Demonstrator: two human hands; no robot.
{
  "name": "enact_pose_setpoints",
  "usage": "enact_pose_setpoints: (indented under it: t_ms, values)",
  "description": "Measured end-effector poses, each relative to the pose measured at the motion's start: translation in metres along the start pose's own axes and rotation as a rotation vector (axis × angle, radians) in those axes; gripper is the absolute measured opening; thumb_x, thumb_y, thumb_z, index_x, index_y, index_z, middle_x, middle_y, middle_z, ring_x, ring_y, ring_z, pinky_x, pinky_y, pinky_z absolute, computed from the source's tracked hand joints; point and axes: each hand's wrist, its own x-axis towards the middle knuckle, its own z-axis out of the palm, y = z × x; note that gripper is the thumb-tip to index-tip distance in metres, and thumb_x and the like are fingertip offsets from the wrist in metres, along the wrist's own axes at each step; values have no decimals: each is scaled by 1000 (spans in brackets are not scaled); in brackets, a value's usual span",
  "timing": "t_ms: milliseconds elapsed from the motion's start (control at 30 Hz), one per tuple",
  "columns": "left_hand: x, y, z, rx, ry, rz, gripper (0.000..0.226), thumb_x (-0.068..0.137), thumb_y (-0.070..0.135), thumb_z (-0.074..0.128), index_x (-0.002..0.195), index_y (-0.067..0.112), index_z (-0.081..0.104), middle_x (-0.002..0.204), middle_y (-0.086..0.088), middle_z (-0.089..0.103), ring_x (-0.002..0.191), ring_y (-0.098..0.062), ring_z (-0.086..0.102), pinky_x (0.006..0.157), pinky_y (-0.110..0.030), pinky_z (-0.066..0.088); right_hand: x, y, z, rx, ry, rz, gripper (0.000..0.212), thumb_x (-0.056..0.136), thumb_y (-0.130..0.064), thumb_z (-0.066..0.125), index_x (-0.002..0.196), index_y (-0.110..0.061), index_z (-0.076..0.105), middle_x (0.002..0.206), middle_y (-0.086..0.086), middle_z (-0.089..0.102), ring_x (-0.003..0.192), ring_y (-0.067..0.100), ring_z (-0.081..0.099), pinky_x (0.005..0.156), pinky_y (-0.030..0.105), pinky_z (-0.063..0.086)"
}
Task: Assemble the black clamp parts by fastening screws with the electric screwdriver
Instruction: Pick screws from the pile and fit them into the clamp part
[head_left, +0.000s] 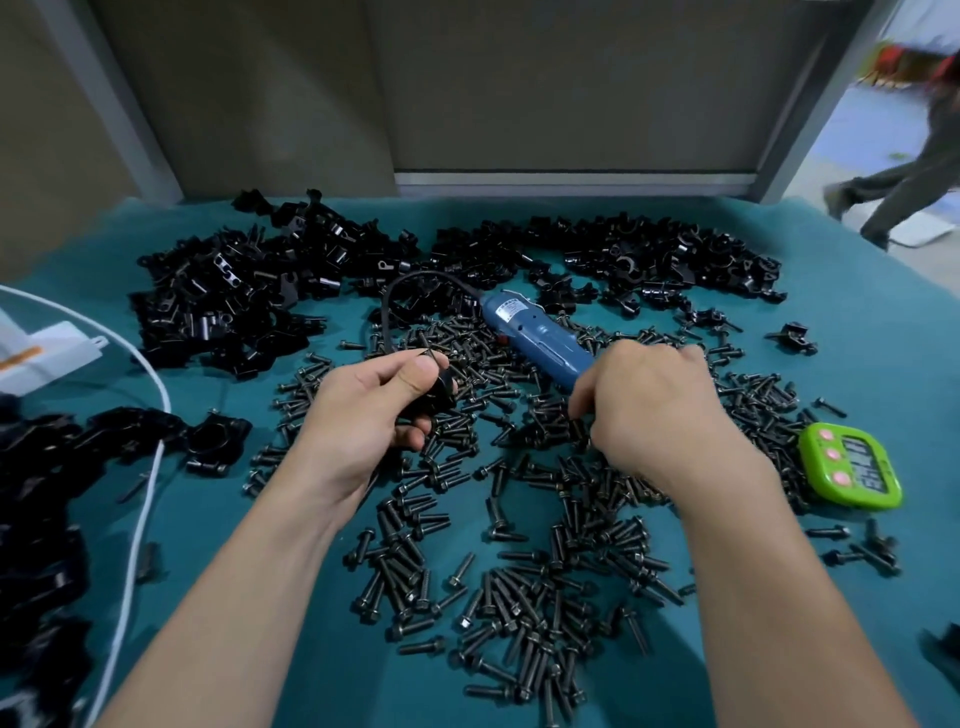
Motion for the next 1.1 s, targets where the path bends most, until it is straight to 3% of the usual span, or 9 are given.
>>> enact_pose_setpoints:
  t_ms: [100, 233, 433, 533, 633, 767, 967, 1100]
  values:
    - [2, -1, 0, -6, 5, -5, 17, 98, 23, 68, 95, 20, 84, 98, -12, 80, 56, -8, 59, 48, -18, 48, -1, 7, -3, 27, -15, 7, 18, 87, -15, 64, 99, -26, 72, 87, -4, 69, 81, 21, 64, 100, 40, 42]
    - [3, -2, -2, -10, -3, 1, 17, 99, 22, 67, 101, 17, 83, 101, -15, 79, 56, -9, 59, 48, -18, 48, -6, -3, -1, 102, -149, 15, 22, 84, -12, 72, 105, -21, 72, 87, 2, 71, 74, 22, 69, 74, 38, 63]
    - [3, -2, -3, -25, -6, -3, 17, 98, 23, 68, 98, 19, 84, 100, -14, 79, 56, -8, 58, 48, -18, 48, -8, -19, 7, 36, -123, -73, 28, 84, -6, 67, 107, -23, 68, 91, 2, 67, 73, 24, 63, 66, 34, 52]
    - [2, 0, -2, -37, -8, -4, 16, 96, 23, 69, 98, 19, 83, 101, -14, 79, 56, -9, 59, 48, -17, 47, -8, -21, 7, 39, -137, -109, 27, 84, -6, 67, 106, -21, 68, 93, 3, 67, 78, 26, 66, 71, 37, 57]
    - [0, 0, 1, -24, -14, -7, 15, 96, 23, 69, 98, 18, 83, 103, -15, 79, 56, -9, 59, 48, -17, 47, -9, -26, 6, 76, -182, -125, 27, 79, -15, 81, 103, -18, 68, 92, 4, 69, 83, 28, 68, 78, 40, 61]
    - [0, 1, 2, -11, -14, -7, 15, 97, 21, 68, 98, 18, 83, 103, -16, 79, 56, -9, 59, 48, -18, 47, -5, -27, 10, 118, -223, -117, 23, 81, -12, 79, 101, -14, 69, 92, 6, 71, 84, 29, 71, 80, 43, 63]
    - [0, 2, 1, -9, -12, -5, 17, 97, 22, 68, 92, 22, 84, 102, -15, 79, 56, -9, 59, 48, -18, 48, 4, -19, 19, 215, -117, -112, 10, 94, -11, 60, 95, -14, 69, 85, 7, 70, 75, 29, 70, 73, 44, 63]
    - [0, 2, 1, -4, -17, -5, 16, 96, 23, 69, 93, 21, 84, 103, -15, 79, 56, -10, 59, 48, -18, 47, 7, -7, 12, 268, -136, -61, 12, 93, -8, 67, 90, -16, 77, 85, 7, 74, 72, 24, 73, 69, 38, 64]
